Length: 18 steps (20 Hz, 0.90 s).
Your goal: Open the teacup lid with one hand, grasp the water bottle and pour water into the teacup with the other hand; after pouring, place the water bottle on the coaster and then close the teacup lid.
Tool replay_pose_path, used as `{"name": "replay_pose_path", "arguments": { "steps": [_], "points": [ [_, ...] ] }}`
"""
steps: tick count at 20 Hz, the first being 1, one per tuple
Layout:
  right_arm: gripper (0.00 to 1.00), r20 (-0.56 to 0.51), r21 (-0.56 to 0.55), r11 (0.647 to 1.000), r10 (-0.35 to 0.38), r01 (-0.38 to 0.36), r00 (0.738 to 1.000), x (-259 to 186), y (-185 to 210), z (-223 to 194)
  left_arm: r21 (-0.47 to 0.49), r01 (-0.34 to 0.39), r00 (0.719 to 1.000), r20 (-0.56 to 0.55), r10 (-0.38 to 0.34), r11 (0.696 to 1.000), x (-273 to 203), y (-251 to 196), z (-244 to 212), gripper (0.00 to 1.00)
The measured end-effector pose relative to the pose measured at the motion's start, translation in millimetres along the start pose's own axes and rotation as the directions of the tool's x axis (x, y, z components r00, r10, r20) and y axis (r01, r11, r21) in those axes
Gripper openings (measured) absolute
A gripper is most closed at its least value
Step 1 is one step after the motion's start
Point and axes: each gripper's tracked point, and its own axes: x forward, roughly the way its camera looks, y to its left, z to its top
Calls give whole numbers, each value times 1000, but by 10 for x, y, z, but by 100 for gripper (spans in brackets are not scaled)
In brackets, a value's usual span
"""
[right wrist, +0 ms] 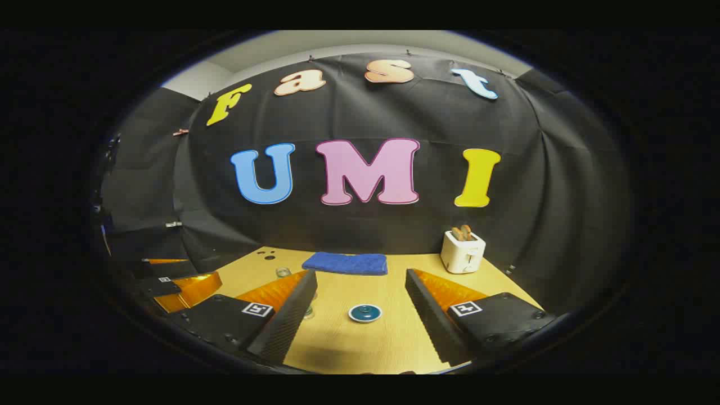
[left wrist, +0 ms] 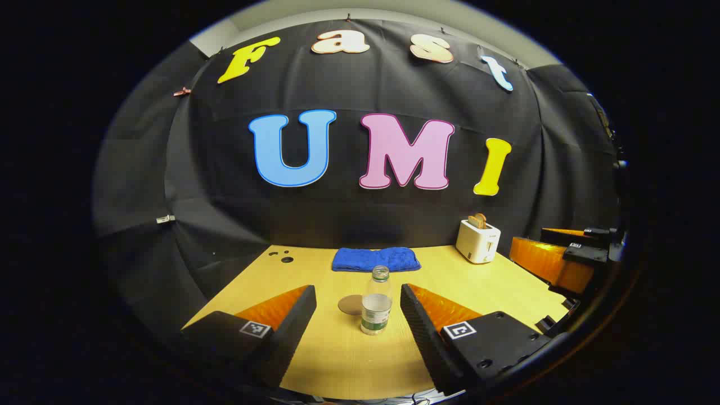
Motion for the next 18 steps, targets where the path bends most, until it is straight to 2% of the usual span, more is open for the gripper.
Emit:
{"name": "replay_pose_path", "arguments": {
  "steps": [18],
  "points": [
    [98,-70,-53,997,46,-50,996,123,114,-255,10,29,998,-49,-28,1000,69,63,-199,95]
  ]
}}
